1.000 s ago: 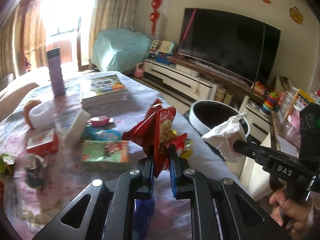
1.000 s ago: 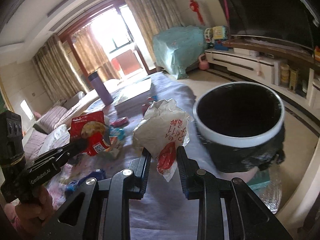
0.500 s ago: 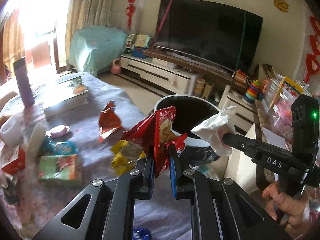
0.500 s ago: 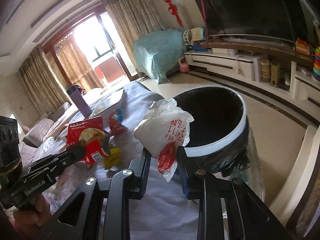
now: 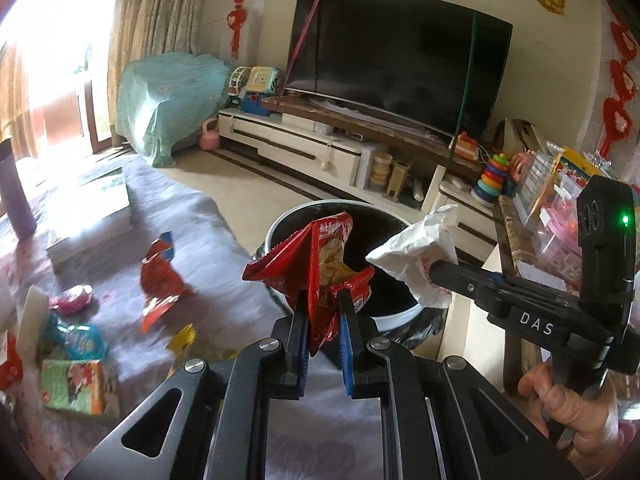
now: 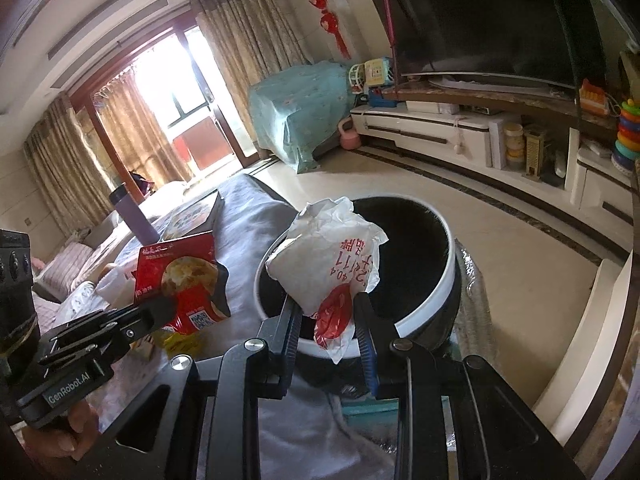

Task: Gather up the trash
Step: 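Carry both held bags over the trash bin with both grippers, then open both grippers to drop the bags into the bin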

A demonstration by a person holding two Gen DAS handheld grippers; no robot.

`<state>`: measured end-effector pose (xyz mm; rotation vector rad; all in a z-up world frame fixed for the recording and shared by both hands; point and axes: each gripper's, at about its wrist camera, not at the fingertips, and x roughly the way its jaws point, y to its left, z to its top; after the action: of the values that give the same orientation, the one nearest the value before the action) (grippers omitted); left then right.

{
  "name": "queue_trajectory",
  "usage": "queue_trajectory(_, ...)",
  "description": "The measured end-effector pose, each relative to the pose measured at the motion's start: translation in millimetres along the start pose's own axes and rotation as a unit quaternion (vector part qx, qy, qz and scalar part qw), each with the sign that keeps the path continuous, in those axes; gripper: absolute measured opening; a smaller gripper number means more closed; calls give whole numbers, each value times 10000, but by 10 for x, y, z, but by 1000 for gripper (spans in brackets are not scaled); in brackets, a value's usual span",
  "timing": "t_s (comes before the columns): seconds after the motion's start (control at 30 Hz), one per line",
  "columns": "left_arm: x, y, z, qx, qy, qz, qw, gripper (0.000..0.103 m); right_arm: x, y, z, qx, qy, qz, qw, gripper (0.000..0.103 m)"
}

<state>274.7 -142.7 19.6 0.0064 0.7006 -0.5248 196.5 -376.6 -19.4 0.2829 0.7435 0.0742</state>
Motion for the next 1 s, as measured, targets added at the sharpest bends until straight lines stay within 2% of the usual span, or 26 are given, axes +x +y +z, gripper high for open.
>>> queue_trajectory(0.37, 494, -82, 240, 64, 222, -38, 9997, 12, 133, -137, 131, 2, 89, -129, 9999, 27)
queue_trajectory(0.8, 819, -135, 440, 79, 331, -84, 9994, 13, 216, -229, 249, -46, 176, -287, 9994, 29)
queue_trajectory(1.0, 964, -120, 468, 83, 469, -78, 9988, 23, 321, -251, 288, -82, 279, -328, 9990, 33)
